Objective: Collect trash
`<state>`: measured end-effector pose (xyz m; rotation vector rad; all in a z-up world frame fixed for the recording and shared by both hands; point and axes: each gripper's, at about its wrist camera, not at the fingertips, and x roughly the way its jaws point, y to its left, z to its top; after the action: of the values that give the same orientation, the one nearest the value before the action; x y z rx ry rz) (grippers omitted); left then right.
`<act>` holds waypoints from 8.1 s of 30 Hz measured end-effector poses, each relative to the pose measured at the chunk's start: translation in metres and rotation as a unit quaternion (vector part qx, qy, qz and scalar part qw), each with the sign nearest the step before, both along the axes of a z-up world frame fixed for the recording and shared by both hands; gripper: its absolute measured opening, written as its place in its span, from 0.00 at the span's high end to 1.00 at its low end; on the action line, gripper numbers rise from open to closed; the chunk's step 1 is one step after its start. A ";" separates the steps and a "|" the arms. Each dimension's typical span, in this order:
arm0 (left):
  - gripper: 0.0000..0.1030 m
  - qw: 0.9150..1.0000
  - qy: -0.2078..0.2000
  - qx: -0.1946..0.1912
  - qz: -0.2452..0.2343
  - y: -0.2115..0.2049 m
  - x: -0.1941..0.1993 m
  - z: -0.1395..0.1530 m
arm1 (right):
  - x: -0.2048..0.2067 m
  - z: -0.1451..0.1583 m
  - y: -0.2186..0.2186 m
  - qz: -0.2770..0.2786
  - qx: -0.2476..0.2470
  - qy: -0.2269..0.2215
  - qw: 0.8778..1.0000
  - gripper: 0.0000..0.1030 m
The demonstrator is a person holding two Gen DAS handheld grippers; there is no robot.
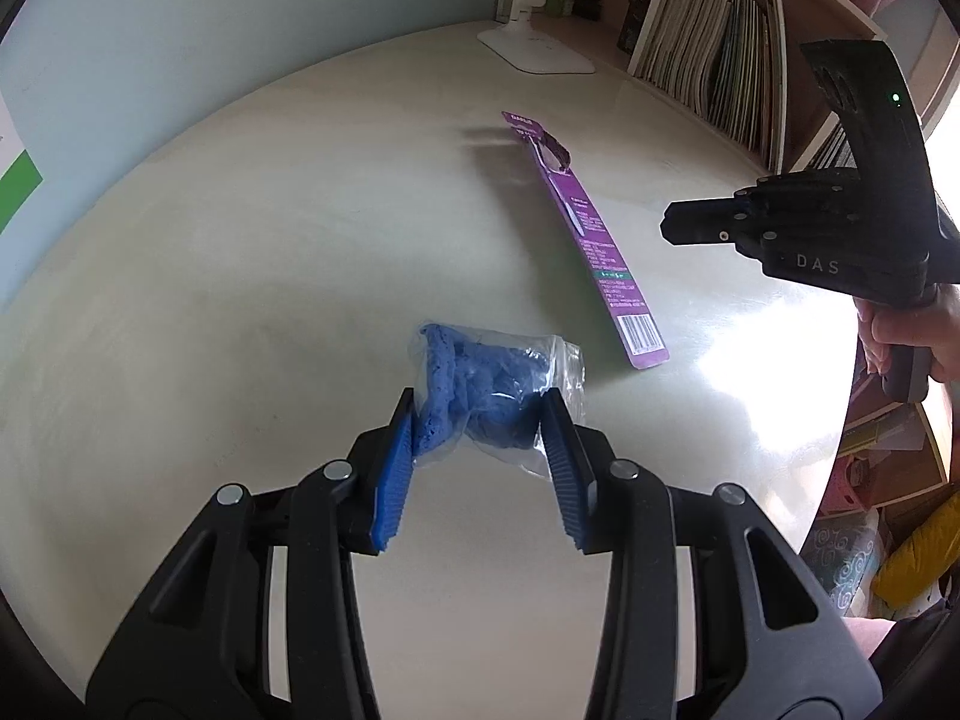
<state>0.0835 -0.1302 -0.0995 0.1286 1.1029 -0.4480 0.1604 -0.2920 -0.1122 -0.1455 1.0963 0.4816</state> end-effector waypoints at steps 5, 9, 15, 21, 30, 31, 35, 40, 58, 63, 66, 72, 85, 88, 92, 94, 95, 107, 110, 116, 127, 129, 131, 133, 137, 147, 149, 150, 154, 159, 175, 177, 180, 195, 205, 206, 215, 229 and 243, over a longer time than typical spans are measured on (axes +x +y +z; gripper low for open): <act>0.63 1.000 0.011 0.004 0.000 0.006 0.006 -0.012 | -0.007 -0.014 0.007 -0.009 -0.003 0.020 1.000 0.86; 0.63 0.999 0.028 0.018 0.010 0.013 0.015 -0.033 | -0.005 -0.026 0.010 -0.033 0.002 0.023 0.999 0.34; 0.39 0.998 0.040 0.032 0.028 0.028 0.022 -0.053 | 0.010 -0.039 0.023 -0.048 -0.024 0.028 0.998 0.13; 0.23 0.998 0.037 0.039 0.033 0.027 0.029 -0.060 | 0.026 -0.053 0.046 -0.050 -0.061 0.033 0.996 0.12; 0.33 0.998 0.021 0.044 0.029 0.024 0.037 -0.061 | 0.028 -0.059 0.067 -0.043 -0.083 0.005 0.996 0.14; 0.38 0.999 0.019 0.044 0.026 0.024 0.037 -0.060 | 0.027 -0.058 0.066 -0.045 -0.082 0.000 0.996 0.17; 0.63 0.999 0.028 0.027 0.026 0.025 0.041 -0.057 | 0.031 -0.050 0.061 -0.051 -0.078 0.007 0.996 0.52; 0.67 0.999 0.029 0.010 0.034 0.029 0.041 -0.053 | 0.032 -0.047 0.051 -0.053 -0.077 0.029 0.995 0.62; 0.67 1.000 -0.007 0.003 0.012 0.037 0.018 -0.021 | 0.005 -0.010 0.025 -0.088 -0.040 0.027 0.995 0.62; 0.67 1.000 -0.011 -0.001 -0.010 0.034 0.010 -0.015 | -0.015 0.004 0.016 -0.109 -0.038 0.020 0.993 0.62; 0.67 0.999 -0.013 -0.001 -0.029 0.029 0.003 -0.012 | -0.027 0.009 0.012 -0.127 -0.036 0.016 0.991 0.62; 0.67 0.997 -0.019 -0.002 -0.080 0.016 -0.015 -0.007 | -0.066 0.018 -0.003 -0.177 -0.030 0.010 0.984 0.62; 0.67 0.979 -0.023 0.007 -0.202 -0.004 -0.065 -0.007 | -0.171 0.021 -0.026 -0.307 -0.009 0.005 0.952 0.62; 0.67 0.975 -0.019 0.007 -0.223 -0.008 -0.081 -0.008 | -0.196 0.016 -0.026 -0.327 0.004 0.014 0.945 0.62; 0.67 0.967 -0.015 0.009 -0.253 -0.019 -0.105 -0.009 | -0.227 0.015 -0.029 -0.351 0.017 0.013 0.936 0.62; 0.67 0.963 -0.015 0.009 -0.269 -0.029 -0.117 -0.009 | -0.245 0.015 -0.033 -0.365 0.024 0.010 0.931 0.62; 0.67 0.961 -0.015 0.009 -0.277 -0.035 -0.124 -0.009 | -0.252 0.015 -0.035 -0.372 0.029 0.008 0.928 0.62; 0.67 0.934 -0.011 0.015 -0.357 -0.114 -0.224 -0.010 | -0.391 0.012 -0.094 -0.446 0.057 -0.002 0.893 0.62; 0.67 0.926 -0.002 0.020 -0.378 -0.136 -0.252 -0.019 | -0.431 -0.004 -0.110 -0.467 0.060 0.017 0.882 0.62; 0.67 0.909 0.021 0.032 -0.415 -0.175 -0.303 -0.044 | -0.491 -0.043 -0.134 -0.501 0.076 0.054 0.860 0.62; 0.67 0.867 0.062 0.076 -0.488 -0.237 -0.352 -0.129 | -0.551 -0.142 -0.163 -0.539 0.119 0.133 0.823 0.62; 0.67 0.858 0.065 0.088 -0.502 -0.247 -0.358 -0.149 | -0.559 -0.166 -0.163 -0.545 0.127 0.146 0.816 0.62; 0.67 0.848 0.072 0.100 -0.515 -0.255 -0.364 -0.172 | -0.566 -0.186 -0.164 -0.552 0.135 0.157 0.808 0.62; 0.67 0.841 0.079 0.108 -0.524 -0.259 -0.367 -0.190 | -0.572 -0.210 -0.164 -0.560 0.146 0.170 0.798 0.62; 0.67 0.833 0.101 0.118 -0.531 -0.269 -0.374 -0.230 | -0.580 -0.250 -0.162 -0.576 0.152 0.191 0.780 0.62; 0.67 0.814 0.135 0.133 -0.548 -0.282 -0.376 -0.291 | -0.584 -0.318 -0.170 -0.611 0.188 0.207 0.741 0.62; 0.67 0.812 0.138 0.135 -0.551 -0.285 -0.375 -0.299 | -0.582 -0.326 -0.175 -0.613 0.191 0.206 0.738 0.62; 0.67 0.812 0.138 0.136 -0.551 -0.286 -0.374 -0.302 | -0.580 -0.328 -0.178 -0.612 0.194 0.206 0.739 0.61; 0.42 0.810 0.139 0.135 -0.554 -0.291 -0.370 -0.313 | -0.577 -0.331 -0.189 -0.625 0.186 0.199 0.732 0.39; 0.34 0.811 0.144 0.140 -0.549 -0.293 -0.367 -0.324 | -0.581 -0.332 -0.197 -0.641 0.182 0.194 0.720 0.33; 0.20 0.815 0.123 0.130 -0.551 -0.286 -0.369 -0.313 | -0.607 -0.314 -0.199 -0.669 0.166 0.173 0.704 0.25; 0.15 0.817 0.110 0.129 -0.551 -0.285 -0.371 -0.304 | -0.609 -0.307 -0.198 -0.670 0.159 0.167 0.705 0.20; 0.08 0.820 0.098 0.122 -0.551 -0.281 -0.374 -0.287 | -0.613 -0.294 -0.196 -0.676 0.134 0.167 0.705 0.14; 0.07 0.841 0.035 0.085 -0.533 -0.250 -0.386 -0.156 | -0.632 -0.184 -0.177 -0.672 0.093 0.127 0.724 0.13; 0.07 0.859 0.005 0.063 -0.508 -0.224 -0.385 -0.082 | -0.630 -0.110 -0.165 -0.650 0.053 0.098 0.752 0.09; 0.07 0.860 0.005 0.057 -0.507 -0.221 -0.385 -0.075 | -0.631 -0.102 -0.165 -0.650 0.048 0.091 0.753 0.08; 0.07 0.893 -0.034 0.006 -0.448 -0.190 -0.373 -0.007 | -0.607 -0.029 -0.152 -0.604 0.041 0.038 0.795 0.08; 0.07 0.960 -0.095 -0.020 -0.262 -0.099 -0.301 0.053 | -0.482 0.048 -0.095 -0.424 0.013 -0.025 0.905 0.08; 0.07 0.995 -0.101 -0.019 -0.016 0.045 -0.231 0.053 | -0.335 0.090 0.029 -0.221 0.018 -0.060 0.973 0.08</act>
<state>-0.1478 -0.0850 -0.0466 0.1544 0.8951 -0.4740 -0.1747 -0.2634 -0.0221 0.1017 0.9652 0.0898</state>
